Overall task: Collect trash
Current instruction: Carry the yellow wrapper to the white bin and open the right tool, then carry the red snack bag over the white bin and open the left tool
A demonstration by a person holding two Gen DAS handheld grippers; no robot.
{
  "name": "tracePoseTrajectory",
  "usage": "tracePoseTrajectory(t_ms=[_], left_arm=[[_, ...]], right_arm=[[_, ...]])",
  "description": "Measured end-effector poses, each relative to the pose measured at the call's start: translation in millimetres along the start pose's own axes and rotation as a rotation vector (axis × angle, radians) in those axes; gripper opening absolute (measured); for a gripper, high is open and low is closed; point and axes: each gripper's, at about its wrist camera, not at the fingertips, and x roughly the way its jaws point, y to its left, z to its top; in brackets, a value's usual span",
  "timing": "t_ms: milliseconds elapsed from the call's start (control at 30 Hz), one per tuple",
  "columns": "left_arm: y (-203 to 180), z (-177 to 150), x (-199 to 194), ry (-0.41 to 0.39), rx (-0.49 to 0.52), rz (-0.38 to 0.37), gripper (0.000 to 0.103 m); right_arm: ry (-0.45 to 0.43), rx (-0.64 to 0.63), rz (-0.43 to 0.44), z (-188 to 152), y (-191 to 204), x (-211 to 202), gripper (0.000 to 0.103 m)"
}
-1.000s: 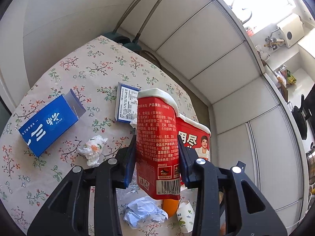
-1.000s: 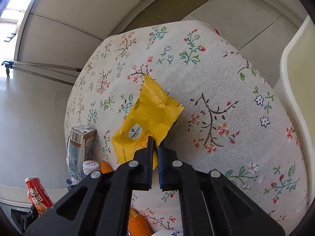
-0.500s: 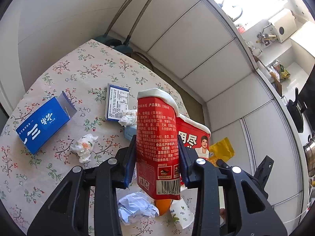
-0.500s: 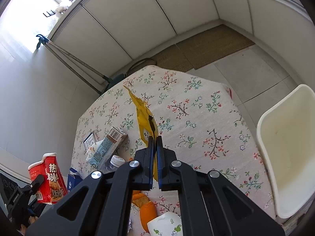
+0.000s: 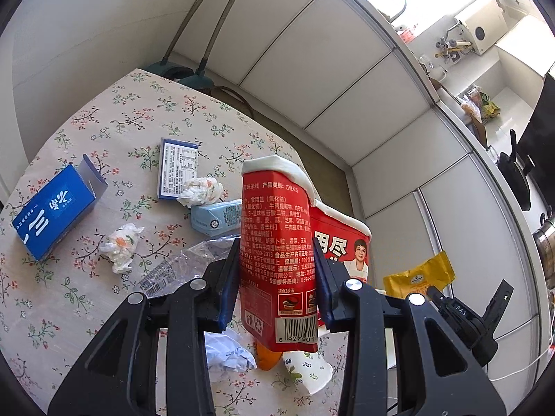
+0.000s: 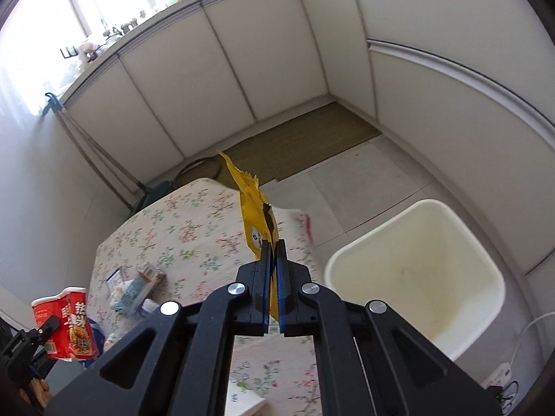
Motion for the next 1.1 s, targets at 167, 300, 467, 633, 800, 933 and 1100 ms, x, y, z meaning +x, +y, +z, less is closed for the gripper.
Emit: tracePoseTrajectory(t_ms=[167, 300, 467, 633, 800, 933, 1100], left_arm=[[-18, -10, 10, 0.018, 0.039, -0.011, 0.036], [-38, -20, 23, 0.042, 0.075, -0.028, 0.036], [-68, -34, 41, 0.074, 0.114, -0.059, 0.036], [-109, -47, 58, 0.088, 0.174, -0.098, 0.036], [-159, -65, 80, 0.116, 0.248, -0.138, 0.036], [-200, -81, 104, 0.16, 0.299, -0.166, 0.036], [-241, -102, 135, 0.223, 0.365, -0.183, 0.036]], right_arm=[[-0.037, -0.005, -0.171, 3, -40, -15, 0.003], [-0.025, 0.002, -0.254, 5, -66, -16, 0.007], [-0.013, -0.008, -0.313, 3, -84, -24, 0.051], [-0.098, -0.007, -0.393, 5, -105, -47, 0.079], [-0.163, 0.064, -0.446, 11, -133, -67, 0.084], [-0.185, 0.107, -0.473, 14, -153, -80, 0.085], [-0.197, 0.173, -0.472, 16, -178, -94, 0.088]])
